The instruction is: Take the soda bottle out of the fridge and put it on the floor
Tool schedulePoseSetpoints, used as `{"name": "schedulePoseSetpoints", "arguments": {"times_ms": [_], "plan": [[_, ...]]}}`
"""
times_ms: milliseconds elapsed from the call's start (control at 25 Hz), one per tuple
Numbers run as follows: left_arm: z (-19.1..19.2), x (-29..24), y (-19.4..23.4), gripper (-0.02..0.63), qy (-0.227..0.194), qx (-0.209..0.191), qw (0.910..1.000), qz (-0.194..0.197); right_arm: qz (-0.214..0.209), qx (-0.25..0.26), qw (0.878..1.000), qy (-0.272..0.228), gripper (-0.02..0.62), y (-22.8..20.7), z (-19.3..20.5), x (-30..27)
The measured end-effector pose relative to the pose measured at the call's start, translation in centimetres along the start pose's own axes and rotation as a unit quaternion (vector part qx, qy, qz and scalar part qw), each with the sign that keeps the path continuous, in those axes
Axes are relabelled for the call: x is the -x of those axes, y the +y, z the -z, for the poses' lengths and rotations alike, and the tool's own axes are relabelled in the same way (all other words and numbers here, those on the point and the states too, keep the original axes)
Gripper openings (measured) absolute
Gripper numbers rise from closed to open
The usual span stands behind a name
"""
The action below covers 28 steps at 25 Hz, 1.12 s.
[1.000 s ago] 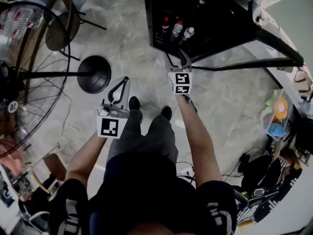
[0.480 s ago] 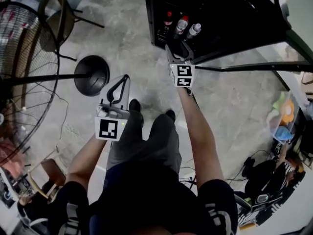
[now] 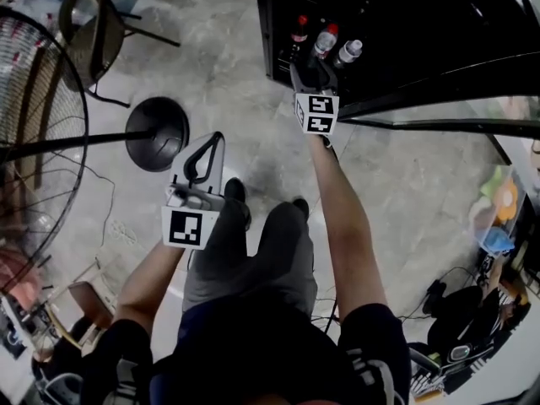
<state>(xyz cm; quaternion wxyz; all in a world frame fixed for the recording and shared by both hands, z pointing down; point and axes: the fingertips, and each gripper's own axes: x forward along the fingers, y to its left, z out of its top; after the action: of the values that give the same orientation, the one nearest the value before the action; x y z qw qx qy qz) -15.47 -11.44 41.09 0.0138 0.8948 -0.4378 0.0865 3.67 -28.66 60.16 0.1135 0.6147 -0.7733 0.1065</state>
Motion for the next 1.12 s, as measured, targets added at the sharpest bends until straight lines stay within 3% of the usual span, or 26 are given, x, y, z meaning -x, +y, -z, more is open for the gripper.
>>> {"name": "schedulePoseSetpoints", "arguments": {"times_ms": [880,1120], "plan": [[7.8,-3.2,3.0,0.025,0.001,-0.014,0.9999,0.001,0.036,-0.002,0.999,0.018,0.247,-5.9,7.5,-12.2],[9.8,-3.8,4.0,0.025,0.003,-0.013,0.9999,-0.002,0.019,0.0,1.0,0.017,0.252,-6.4,8.7,-14.8]]}}
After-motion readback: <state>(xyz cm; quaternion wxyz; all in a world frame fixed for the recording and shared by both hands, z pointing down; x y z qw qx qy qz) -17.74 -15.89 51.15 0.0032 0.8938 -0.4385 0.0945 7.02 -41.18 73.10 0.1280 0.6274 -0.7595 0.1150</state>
